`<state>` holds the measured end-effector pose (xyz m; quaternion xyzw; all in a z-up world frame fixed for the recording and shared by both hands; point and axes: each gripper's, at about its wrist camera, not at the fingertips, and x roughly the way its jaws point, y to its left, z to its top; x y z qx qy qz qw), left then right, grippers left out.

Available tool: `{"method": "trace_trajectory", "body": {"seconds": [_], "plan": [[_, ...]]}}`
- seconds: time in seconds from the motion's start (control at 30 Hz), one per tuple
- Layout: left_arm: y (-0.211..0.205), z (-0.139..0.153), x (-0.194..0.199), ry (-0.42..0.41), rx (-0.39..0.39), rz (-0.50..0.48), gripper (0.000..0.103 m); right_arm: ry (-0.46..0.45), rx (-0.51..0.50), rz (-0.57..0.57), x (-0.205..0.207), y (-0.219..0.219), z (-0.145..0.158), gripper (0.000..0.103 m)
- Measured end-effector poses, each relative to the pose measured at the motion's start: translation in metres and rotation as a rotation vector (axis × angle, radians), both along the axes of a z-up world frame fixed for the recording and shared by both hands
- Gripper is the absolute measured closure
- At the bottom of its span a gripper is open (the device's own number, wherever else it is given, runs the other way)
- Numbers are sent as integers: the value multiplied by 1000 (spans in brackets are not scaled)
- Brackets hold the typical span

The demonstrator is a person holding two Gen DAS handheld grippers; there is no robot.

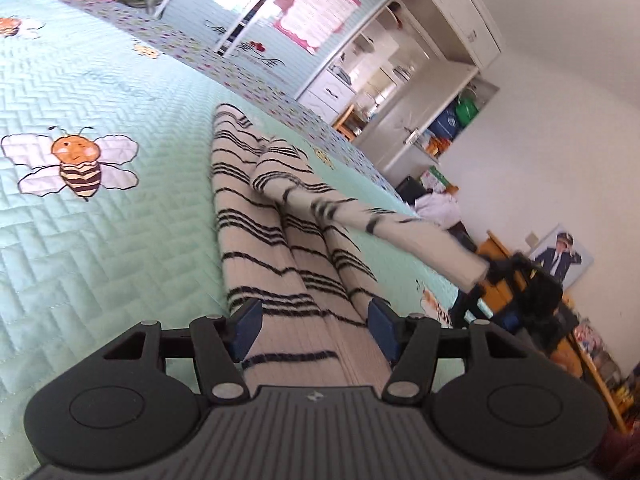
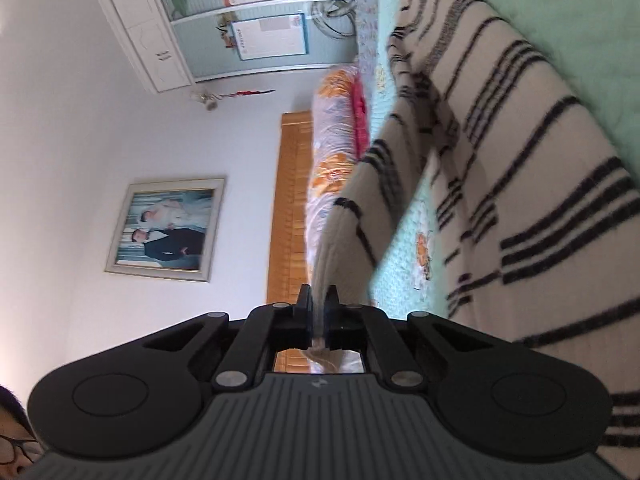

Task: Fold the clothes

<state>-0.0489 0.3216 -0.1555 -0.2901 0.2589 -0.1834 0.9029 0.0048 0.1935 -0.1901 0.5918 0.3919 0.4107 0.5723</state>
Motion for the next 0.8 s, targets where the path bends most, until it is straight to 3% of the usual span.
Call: {"method": "trace_trajectory", "body": {"seconds": [0.03, 0.13, 0.3, 0.4, 0.53, 0.63, 0.7, 0.8], "plan": [[-1, 0, 0, 1, 4, -3, 41, -5, -64, 11, -1, 1, -3, 99], [-8, 0, 1, 0, 28, -18, 41, -46, -403, 45, -5, 8, -15, 100], [-17, -3, 2, -1, 56, -38, 41, -142, -475, 60, -10, 17, -7, 100], [-21, 0, 6, -9, 58, -33, 41, -161, -450, 46, -12, 16, 1, 99], [-22, 2, 9, -15, 68, -16, 41, -270, -453, 0, -21, 7, 22, 99], [-23, 3, 12, -9, 70, -2, 41, -213, -512, -2, -20, 4, 8, 99], [-25, 6, 16, -14, 68, 6, 41, -157, -476, 4, -20, 3, -8, 100], [-28, 14, 27, -35, 57, 25, 41, -184, -473, 27, -20, 8, -8, 100]]}}
